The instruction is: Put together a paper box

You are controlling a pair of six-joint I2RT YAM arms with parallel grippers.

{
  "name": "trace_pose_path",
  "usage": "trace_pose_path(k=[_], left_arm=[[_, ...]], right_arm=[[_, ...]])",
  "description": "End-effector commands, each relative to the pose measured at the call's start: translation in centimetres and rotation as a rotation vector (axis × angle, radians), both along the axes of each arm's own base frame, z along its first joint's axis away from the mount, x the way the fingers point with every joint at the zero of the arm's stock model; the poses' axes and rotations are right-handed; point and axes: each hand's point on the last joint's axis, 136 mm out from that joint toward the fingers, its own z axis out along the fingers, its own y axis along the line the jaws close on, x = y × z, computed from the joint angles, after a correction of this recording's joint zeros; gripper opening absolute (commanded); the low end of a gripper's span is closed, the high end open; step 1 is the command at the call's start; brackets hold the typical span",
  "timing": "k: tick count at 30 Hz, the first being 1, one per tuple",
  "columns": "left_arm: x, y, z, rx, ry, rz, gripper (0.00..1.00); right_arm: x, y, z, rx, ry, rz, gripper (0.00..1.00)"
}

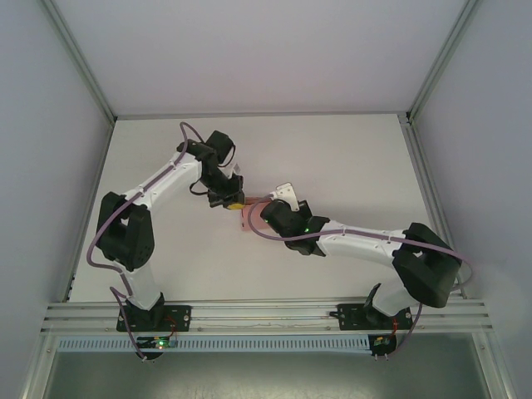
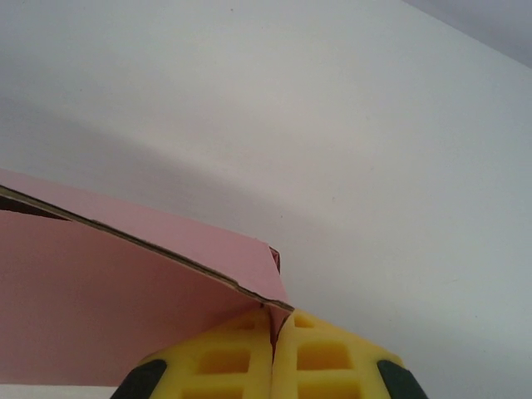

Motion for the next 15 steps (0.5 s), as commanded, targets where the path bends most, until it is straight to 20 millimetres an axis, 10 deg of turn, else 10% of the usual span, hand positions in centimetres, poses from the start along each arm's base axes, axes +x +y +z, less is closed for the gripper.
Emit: trace_pose_path(k=[1,15], left_arm=[[0.5,-3.2,3.1,-0.187,0.017,-0.014,0.00],[0.7,-0.3,2.5,-0.125,-0.001,-0.063,0.00]], right_arm=[[-3.4,0.8,-5.4,-0.070,0.204,0.117,0.00],[-3.4,0.1,-6.0,-0.111,0.216,0.100,0.00]])
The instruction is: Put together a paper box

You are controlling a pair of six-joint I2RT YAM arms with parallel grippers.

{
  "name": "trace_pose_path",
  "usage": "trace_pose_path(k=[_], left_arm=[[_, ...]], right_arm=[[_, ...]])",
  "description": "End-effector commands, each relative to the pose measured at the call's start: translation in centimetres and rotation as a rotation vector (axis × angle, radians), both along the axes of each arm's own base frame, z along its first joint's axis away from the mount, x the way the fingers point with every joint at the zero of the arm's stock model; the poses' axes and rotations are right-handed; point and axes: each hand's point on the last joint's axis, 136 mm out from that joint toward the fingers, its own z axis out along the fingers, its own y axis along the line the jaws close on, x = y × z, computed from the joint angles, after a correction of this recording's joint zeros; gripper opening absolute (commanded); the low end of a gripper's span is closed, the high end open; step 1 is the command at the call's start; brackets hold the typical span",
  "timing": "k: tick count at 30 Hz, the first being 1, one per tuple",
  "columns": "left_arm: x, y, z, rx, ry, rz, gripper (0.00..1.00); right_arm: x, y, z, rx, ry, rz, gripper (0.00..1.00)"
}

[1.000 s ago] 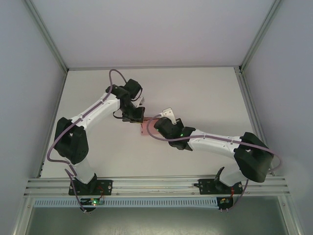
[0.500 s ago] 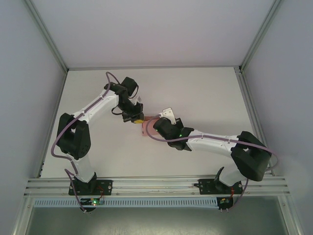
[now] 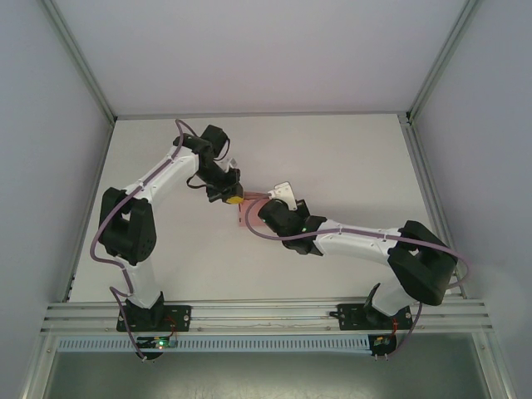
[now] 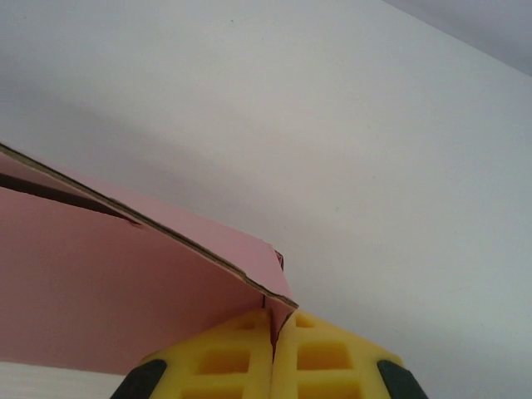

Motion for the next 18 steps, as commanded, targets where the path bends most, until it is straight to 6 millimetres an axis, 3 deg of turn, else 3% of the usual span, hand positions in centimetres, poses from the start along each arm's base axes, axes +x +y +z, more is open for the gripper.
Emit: trace_pose_path(k=[1,7,10,14,18], left_arm=[[-1.2,-0.4,1.3,-0.042,-0.050,-0.127,0.00],[-3.4,2.1,-2.1,0.138,-0.095,-0.276,0.00],[-3.7,1.5,-2.8,0.108,-0.095,-0.262,0.00],[-4.6,1.8,-5.1,0.234,-0.139,-0.282,0.00],[-5.5,-0.4,-6.8,0.114,-0.109,-0.187,0.00]], right_arm=[[-3.8,-0.3,-5.9,-0.111,0.231,0.105,0.00],[-3.5,-0.6,-5.7,-0.106,0.234,0.100,0.00],[-3.4,-0.6,-5.4,-0.107,0.227,0.094,0.00],[-3.3,-0.6,-5.1,-0.090,0.219,0.082,0.00],[-3.3,-0.2,-4.9,-0.070,0.214,0.091,0.00]])
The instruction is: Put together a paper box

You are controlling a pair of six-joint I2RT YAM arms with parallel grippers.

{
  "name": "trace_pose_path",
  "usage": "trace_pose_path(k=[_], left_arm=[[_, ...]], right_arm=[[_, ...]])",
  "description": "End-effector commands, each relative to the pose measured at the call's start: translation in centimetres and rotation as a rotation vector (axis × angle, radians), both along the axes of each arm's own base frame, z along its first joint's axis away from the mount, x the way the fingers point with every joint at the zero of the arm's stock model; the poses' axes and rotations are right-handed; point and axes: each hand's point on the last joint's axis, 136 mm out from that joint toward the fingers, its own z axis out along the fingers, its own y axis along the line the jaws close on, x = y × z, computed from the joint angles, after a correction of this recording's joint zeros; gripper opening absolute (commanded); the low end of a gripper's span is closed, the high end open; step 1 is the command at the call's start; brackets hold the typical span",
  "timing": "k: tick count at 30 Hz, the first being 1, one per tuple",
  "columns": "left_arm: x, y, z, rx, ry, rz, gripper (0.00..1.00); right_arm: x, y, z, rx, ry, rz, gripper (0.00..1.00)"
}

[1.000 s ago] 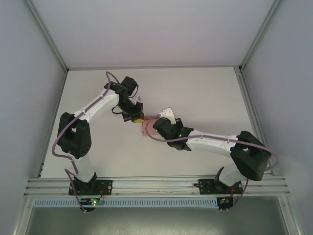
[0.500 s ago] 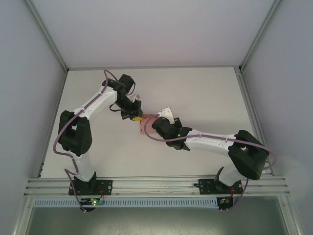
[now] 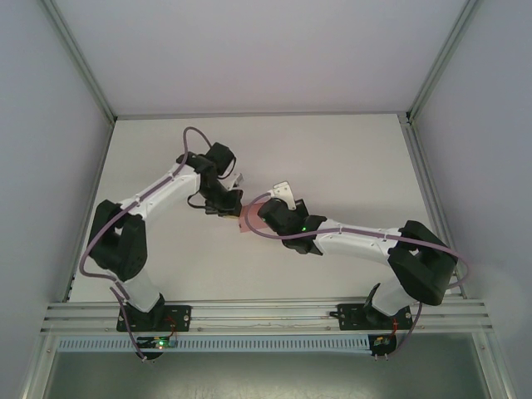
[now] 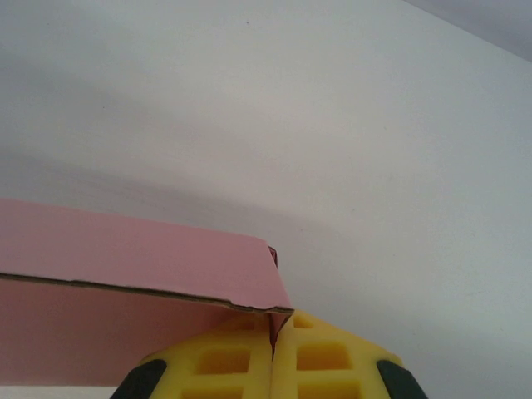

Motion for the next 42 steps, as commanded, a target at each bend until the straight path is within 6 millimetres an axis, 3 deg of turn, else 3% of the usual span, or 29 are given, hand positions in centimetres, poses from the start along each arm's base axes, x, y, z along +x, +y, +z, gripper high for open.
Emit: trace_pose_path(k=[1,4,5,6,8,10,12,13,15,19,22,26,31,36,37,39,42], left_arm=[[-1.5,-0.6,-4.3,0.022,0.071,0.057,0.00],[-1.3,1.3,-5.9,0.133,0.014,0.073,0.00],[-1.1,1.8,-6.2,0.161,0.002,0.082,0.00],[-0.8,1.8,-6.3,0.164,-0.008,0.085,0.00],[-0.4,1.4,-6.2,0.149,-0.017,0.085,0.00],[0.2,0.8,-5.8,0.130,-0.038,0.077,0.00],[0.8,0.9,-5.4,0.144,-0.072,0.076,0.00],[0.9,0.8,-5.3,0.145,-0.080,0.068,0.00],[0.9,0.6,-4.9,0.138,-0.090,0.059,0.00],[1.2,0.4,-4.5,0.147,-0.124,0.029,0.00],[1.5,0.0,-4.4,0.150,-0.130,0.008,0.00],[1.6,-0.4,-4.5,0.151,-0.130,-0.017,0.00],[1.9,-0.3,-4.7,0.164,-0.145,-0.027,0.00],[2.0,-1.3,-4.1,0.107,-0.156,-0.059,0.00],[2.0,-1.6,-4.0,0.093,-0.160,-0.067,0.00],[2.0,-2.0,-3.4,0.061,-0.167,-0.075,0.05],[1.8,-2.8,-2.0,-0.003,-0.185,-0.076,0.27]], right_arm=[[-3.2,-0.7,-4.8,-0.095,0.188,0.080,0.00],[-3.4,-0.2,-4.2,-0.039,0.174,0.104,0.00],[-3.4,0.1,-3.5,-0.015,0.162,0.121,0.04],[-3.4,0.4,-2.6,0.008,0.149,0.138,0.13],[-3.2,0.8,-0.3,0.072,0.108,0.167,0.42],[-2.9,0.8,2.0,0.167,0.075,0.189,0.61],[-2.8,1.1,4.4,0.314,0.059,0.244,0.91],[-2.8,1.1,5.4,0.394,0.054,0.265,0.98],[-2.7,1.2,7.4,0.545,0.042,0.321,0.98],[-0.1,-1.8,9.8,0.631,-0.034,0.192,0.98],[2.8,-3.7,9.1,0.673,0.008,0.057,0.98],[6.0,-2.7,7.8,0.724,0.115,0.055,0.98],[7.9,-2.3,3.6,0.746,0.223,0.019,0.82],[6.2,-2.3,-2.5,0.761,0.349,-0.019,0.65],[5.7,-2.7,-3.8,0.759,0.367,-0.045,0.57],[4.9,-3.5,-5.8,0.759,0.393,-0.094,0.48],[3.8,-4.4,-7.8,0.771,0.407,-0.144,0.37]])
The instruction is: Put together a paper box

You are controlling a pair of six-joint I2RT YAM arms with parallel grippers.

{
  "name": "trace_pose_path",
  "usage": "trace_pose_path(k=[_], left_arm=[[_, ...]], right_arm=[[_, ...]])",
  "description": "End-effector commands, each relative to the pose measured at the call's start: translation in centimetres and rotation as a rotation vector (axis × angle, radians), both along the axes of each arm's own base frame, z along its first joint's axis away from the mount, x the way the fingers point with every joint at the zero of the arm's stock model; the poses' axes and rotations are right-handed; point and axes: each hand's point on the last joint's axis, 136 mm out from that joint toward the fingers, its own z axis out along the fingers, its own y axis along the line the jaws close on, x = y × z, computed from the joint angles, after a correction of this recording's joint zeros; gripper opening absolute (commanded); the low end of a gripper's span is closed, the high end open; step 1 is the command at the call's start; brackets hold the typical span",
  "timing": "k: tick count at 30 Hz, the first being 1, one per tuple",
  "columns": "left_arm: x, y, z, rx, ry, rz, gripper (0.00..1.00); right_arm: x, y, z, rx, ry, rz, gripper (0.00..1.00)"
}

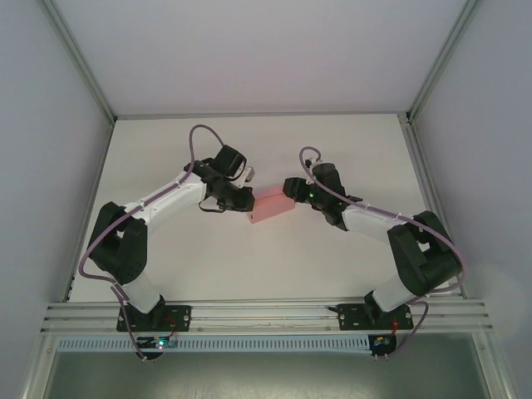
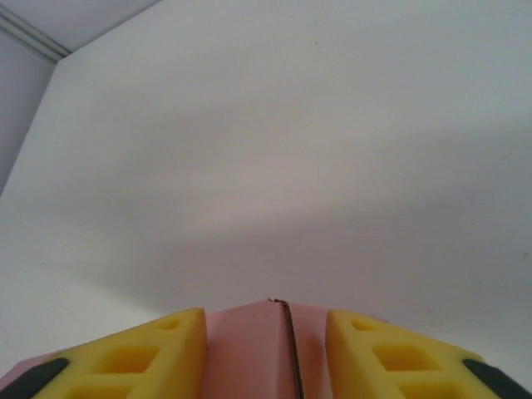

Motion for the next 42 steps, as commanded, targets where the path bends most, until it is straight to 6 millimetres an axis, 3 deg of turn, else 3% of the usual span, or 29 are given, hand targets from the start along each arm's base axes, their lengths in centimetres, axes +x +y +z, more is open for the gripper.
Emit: trace_pose_path(k=[1,5,6,12,14,16,19,23,29,31,34,37,42], left_arm=[[-1.4,-0.2,-1.1,-0.006,0.036,-0.037,0.42],[-1.8,-0.5,1.7,-0.079,-0.005,-0.024,0.75],[-1.8,-0.4,2.3,-0.095,-0.020,-0.009,0.99],[-0.5,-1.2,5.8,-0.386,-0.055,0.124,1.00],[0.6,-0.5,5.3,-0.413,-0.052,0.186,1.00],[2.0,0.6,3.6,-0.406,-0.032,0.267,1.00],[3.8,0.8,1.8,-0.509,0.017,0.315,1.00],[4.8,-0.5,0.8,-0.650,0.033,0.285,0.88],[2.9,-0.5,-2.3,-0.684,0.053,0.238,0.67],[2.1,-0.3,-3.2,-0.669,0.029,0.216,0.65],[1.1,0.2,-5.0,-0.632,-0.041,0.172,0.51],[0.7,0.4,-7.2,-0.602,-0.068,0.138,0.28],[0.9,0.0,-8.5,-0.656,-0.134,0.102,0.10]], right_arm=[[-3.8,-2.3,-7.8,-0.076,0.223,-0.053,0.37],[-4.5,-2.8,-9.1,-0.070,0.247,-0.074,0.30],[-4.6,-2.7,-9.1,-0.064,0.243,-0.069,0.28],[-5.1,-2.8,-9.4,-0.056,0.250,-0.073,0.26],[-5.2,-2.7,-9.3,-0.054,0.250,-0.065,0.25],[-5.2,-2.7,-9.2,-0.055,0.247,-0.061,0.23],[-5.2,-2.6,-9.2,-0.057,0.246,-0.059,0.21],[-5.3,-2.7,-9.4,-0.057,0.255,-0.064,0.20],[-5.2,-2.9,-9.8,-0.064,0.257,-0.072,0.19],[-5.3,-3.0,-10.2,-0.067,0.266,-0.070,0.17],[-5.5,-2.7,-10.3,-0.031,0.243,-0.049,0.15],[-5.7,-2.2,-10.3,0.005,0.213,0.003,0.13],[-6.0,-2.0,-9.9,-0.002,0.117,0.080,0.02]])
